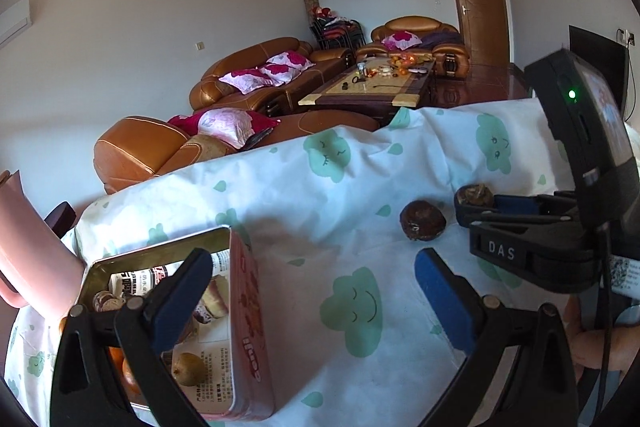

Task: Organize fruits
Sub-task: 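Grasp a brown fruit with the right tool while the left tool grasps the other brown fruit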

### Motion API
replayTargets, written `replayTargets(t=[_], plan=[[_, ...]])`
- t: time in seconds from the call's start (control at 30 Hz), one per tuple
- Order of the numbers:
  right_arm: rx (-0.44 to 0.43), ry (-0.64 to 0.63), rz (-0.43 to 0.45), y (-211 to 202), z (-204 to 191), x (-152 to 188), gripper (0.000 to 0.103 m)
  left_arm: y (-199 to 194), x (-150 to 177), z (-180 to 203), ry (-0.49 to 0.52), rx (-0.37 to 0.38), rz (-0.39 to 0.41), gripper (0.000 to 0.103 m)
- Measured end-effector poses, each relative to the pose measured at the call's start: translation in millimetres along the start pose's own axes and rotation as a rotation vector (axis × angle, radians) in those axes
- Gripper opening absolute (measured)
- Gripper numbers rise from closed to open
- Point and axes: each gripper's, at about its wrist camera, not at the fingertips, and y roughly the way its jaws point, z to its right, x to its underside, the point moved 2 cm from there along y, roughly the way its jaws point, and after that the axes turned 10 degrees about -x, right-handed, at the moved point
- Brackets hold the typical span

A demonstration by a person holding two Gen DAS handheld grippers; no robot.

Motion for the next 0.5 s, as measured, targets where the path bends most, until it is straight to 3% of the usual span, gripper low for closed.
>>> replayTargets(t=[0.1, 0.2, 0.33, 0.43, 0.5], plan=[[-0.003, -0.008, -0.003, -3, 2, 3, 0.038, 8, -1, 8, -0.012, 0.013, -0.031, 0.102], [0.033, 0.029, 0.094, -26, 14, 6, 0.038, 12, -7, 16, -0.039, 0.056, -0.054, 0.101], [0.147, 0.035, 0.281, -64, 21, 5, 0.038, 23, -18, 34, -0.056, 0.127, -0.097, 0.089], [0.169, 0.026, 0.363, -80, 19, 5, 0.038, 41, -24, 48, -0.071, 0.164, -0.164, 0.072], [0.188, 0.019, 0.396, -85, 15, 4, 0.038, 53, -26, 58, -0.076, 0.203, -0.215, 0.066]])
